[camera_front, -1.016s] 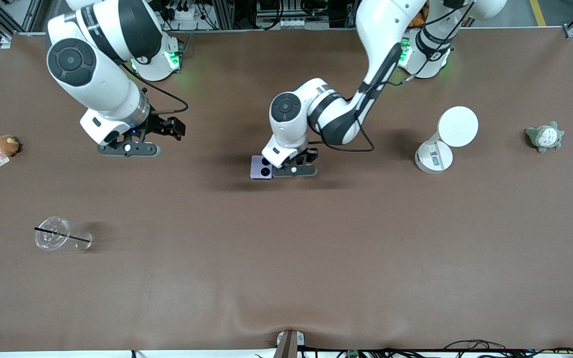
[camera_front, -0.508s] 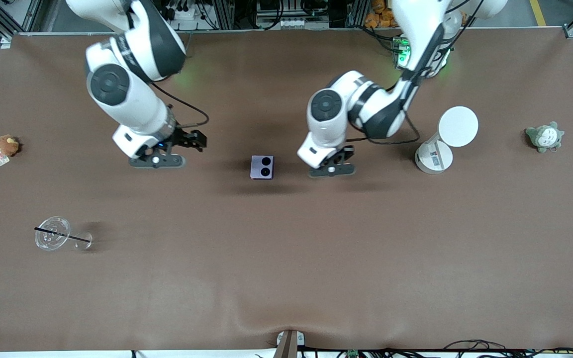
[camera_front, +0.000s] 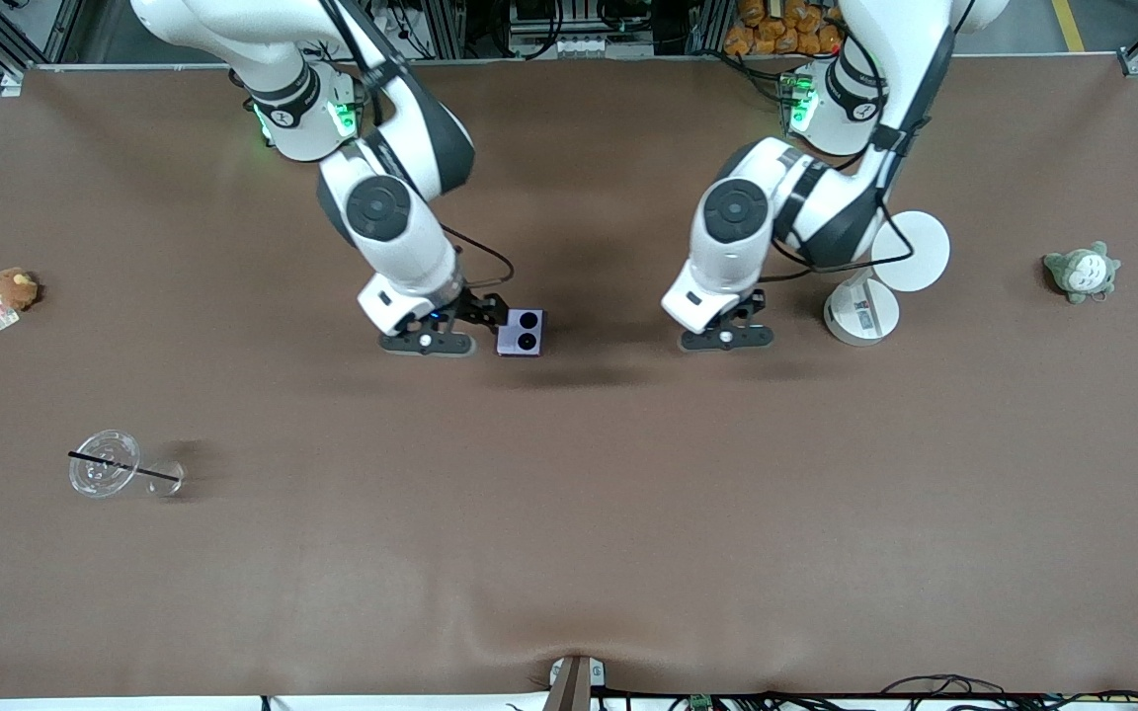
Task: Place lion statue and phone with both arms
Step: 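Lower the right gripper and close it on the white phone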
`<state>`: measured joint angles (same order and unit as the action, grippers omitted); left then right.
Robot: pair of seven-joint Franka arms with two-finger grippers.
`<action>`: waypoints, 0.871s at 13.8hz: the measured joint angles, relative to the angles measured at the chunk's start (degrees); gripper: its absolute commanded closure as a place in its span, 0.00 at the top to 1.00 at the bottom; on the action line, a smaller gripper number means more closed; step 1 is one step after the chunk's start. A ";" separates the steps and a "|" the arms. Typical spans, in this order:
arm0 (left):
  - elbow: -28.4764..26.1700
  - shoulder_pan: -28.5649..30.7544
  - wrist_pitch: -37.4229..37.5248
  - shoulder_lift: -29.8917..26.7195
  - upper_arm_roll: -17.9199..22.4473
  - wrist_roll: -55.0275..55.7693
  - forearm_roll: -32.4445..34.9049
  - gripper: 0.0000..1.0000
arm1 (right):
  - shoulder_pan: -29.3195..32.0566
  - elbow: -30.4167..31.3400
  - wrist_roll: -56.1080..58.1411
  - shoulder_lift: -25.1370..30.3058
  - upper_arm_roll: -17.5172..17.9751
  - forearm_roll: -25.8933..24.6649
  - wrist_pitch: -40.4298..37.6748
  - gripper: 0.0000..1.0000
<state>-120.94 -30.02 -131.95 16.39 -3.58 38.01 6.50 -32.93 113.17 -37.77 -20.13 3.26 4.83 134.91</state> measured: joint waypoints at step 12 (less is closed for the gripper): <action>-11.61 8.92 -10.69 -0.56 -0.01 -5.27 4.95 0.00 | -6.71 -1.72 -8.23 -12.99 -0.62 -0.36 13.02 1.00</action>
<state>-132.55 -21.10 -142.64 15.83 -3.59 32.73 11.45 -39.64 111.45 -46.01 -33.11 2.64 4.47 147.93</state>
